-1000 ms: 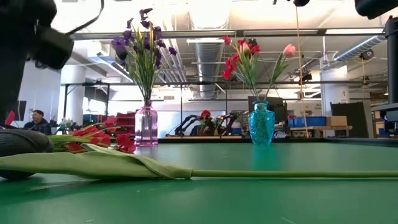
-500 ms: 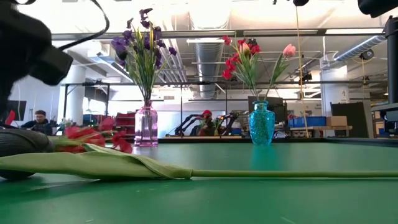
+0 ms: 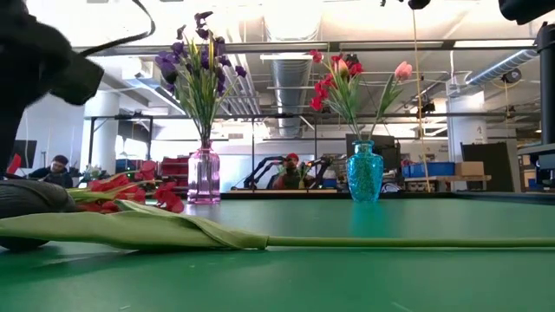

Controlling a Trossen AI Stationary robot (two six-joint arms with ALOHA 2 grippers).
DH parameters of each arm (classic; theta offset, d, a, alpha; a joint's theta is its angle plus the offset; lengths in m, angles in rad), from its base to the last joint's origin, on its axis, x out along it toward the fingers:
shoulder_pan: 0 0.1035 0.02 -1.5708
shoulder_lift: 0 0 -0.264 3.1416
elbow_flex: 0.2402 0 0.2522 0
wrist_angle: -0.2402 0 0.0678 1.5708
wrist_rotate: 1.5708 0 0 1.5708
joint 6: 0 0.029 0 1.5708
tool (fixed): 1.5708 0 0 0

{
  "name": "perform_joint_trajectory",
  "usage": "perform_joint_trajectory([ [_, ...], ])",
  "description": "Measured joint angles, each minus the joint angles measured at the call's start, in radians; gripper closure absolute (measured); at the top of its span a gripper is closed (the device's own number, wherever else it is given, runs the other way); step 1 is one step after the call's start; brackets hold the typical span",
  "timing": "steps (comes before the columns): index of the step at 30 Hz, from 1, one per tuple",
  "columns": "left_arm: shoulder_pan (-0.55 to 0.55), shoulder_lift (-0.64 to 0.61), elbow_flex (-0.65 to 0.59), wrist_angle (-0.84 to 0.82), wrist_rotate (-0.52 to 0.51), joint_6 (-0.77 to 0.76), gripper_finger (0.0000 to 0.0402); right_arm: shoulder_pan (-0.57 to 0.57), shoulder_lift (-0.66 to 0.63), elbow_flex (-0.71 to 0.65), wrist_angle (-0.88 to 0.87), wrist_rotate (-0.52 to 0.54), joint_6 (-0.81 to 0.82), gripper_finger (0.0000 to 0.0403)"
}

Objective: Sort flowers into vase by color
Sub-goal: Put the red flowers into the blue vase

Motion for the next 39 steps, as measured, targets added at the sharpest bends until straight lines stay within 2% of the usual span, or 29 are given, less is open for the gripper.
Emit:
perform_joint_trajectory([
  [11, 0.000, 0.162, 0.005, 0.026, 0.030, 0.054, 0.0213, 0.000, 0.000, 0.000, -0.029, 0.000, 0.029, 0.0170],
  [14, 0.001, 0.183, 0.014, 0.011, 0.039, 0.075, 0.0251, 0.000, 0.000, 0.000, -0.033, 0.000, 0.028, 0.0170],
  [20, 0.002, 0.177, 0.067, -0.048, 0.072, 0.162, 0.0380, 0.000, 0.000, 0.000, -0.035, 0.014, 0.028, 0.0170],
  [21, 0.002, 0.170, 0.080, -0.045, 0.078, 0.180, 0.0390, 0.000, 0.000, 0.000, -0.036, 0.026, 0.029, 0.0170],
  [28, 0.018, 0.067, 0.154, -0.049, 0.062, 0.356, 0.0397, 0.008, 0.000, -0.001, -0.114, 0.121, 0.079, 0.0170],
  [34, 0.044, -0.005, 0.167, -0.080, -0.069, 0.532, 0.0400, 0.008, 0.000, -0.002, -0.315, 0.116, 0.263, 0.0170],
  [36, 0.059, -0.030, 0.167, -0.060, -0.142, 0.605, 0.0401, 0.008, 0.000, -0.002, -0.412, 0.066, 0.360, 0.0170],
  [39, 0.094, -0.067, 0.167, 0.040, -0.249, 0.763, 0.0401, 0.000, 0.002, -0.002, -0.549, -0.075, 0.505, 0.0170],
])
